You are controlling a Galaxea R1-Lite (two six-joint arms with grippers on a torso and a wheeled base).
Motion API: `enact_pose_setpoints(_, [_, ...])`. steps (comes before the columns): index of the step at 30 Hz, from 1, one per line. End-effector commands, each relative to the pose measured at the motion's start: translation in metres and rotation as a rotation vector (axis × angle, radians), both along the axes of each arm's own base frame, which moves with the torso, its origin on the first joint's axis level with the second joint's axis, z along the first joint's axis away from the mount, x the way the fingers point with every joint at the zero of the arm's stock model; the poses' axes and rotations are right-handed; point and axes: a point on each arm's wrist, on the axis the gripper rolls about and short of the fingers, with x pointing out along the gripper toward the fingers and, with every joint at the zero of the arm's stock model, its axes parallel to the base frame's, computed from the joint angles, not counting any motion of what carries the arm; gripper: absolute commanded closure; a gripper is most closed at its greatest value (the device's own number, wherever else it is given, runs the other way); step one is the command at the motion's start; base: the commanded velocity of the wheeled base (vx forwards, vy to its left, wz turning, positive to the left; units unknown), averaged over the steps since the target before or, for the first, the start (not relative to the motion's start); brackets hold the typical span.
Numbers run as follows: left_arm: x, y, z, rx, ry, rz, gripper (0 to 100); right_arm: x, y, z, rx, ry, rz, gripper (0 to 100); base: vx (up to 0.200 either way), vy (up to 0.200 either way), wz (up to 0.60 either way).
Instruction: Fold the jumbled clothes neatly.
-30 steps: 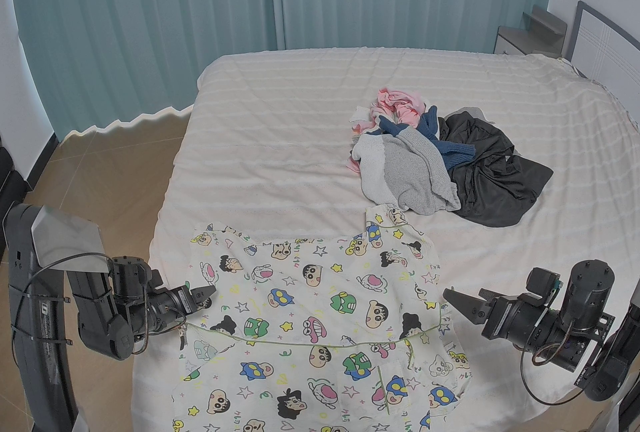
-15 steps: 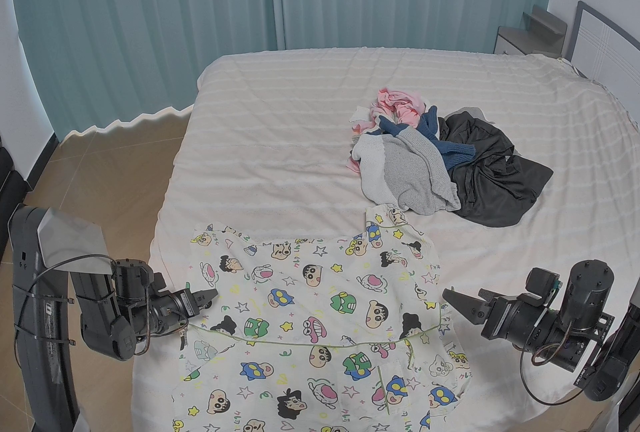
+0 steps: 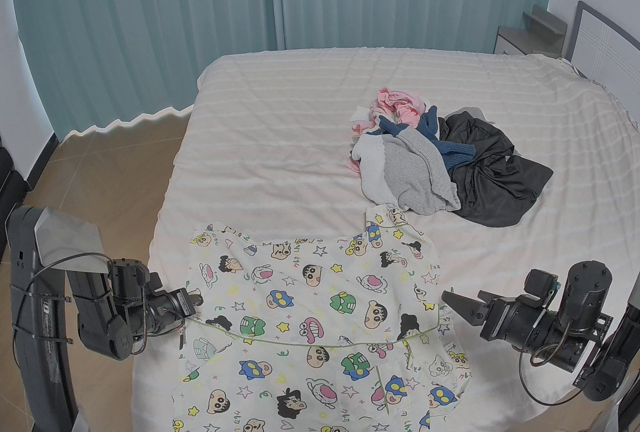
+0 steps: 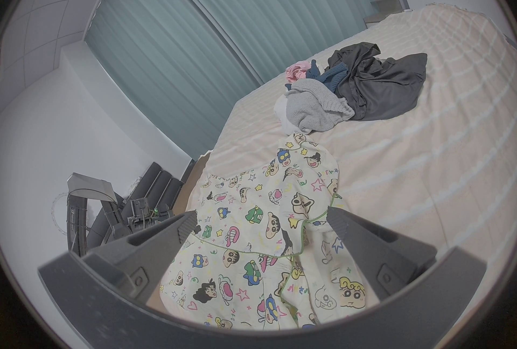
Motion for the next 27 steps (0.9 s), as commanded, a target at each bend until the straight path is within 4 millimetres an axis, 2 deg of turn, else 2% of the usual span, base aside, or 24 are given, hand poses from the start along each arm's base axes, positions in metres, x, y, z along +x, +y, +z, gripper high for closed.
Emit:
enact_pose_setpoints(1, [0.002, 0.011, 0.014, 0.004, -0.044, 0.033, 100, 0.002, 0.001, -0.004, -0.009, 0.016, -0.001, 0, 0.000, 0.000, 0.00])
enact_pose_setpoints(4, [0.003, 0.021, 0.019, 0.018, -0.065, 0.057, 100, 0.003, 0.001, -0.008, -0.016, 0.029, -0.003, 0, 0.000, 0.000, 0.00])
enact_pose_setpoints(5, [0.002, 0.032, 0.020, 0.056, -0.078, 0.070, 100, 0.005, 0.001, -0.010, -0.023, 0.039, -0.009, 0, 0.000, 0.000, 0.00])
enact_pose_setpoints(9, [0.001, 0.050, 0.019, 0.095, -0.085, 0.101, 100, 0.010, -0.001, -0.013, -0.026, 0.047, -0.026, 0, 0.000, 0.000, 0.00])
enact_pose_setpoints(16, [0.000, 0.057, 0.021, 0.099, -0.094, 0.123, 100, 0.023, 0.000, -0.026, -0.044, 0.083, -0.049, 0, 0.000, 0.000, 0.00])
enact_pose_setpoints(27, [0.002, 0.077, 0.023, 0.105, -0.110, 0.183, 100, 0.077, -0.013, -0.053, -0.035, 0.095, -0.169, 0, 0.000, 0.000, 0.00])
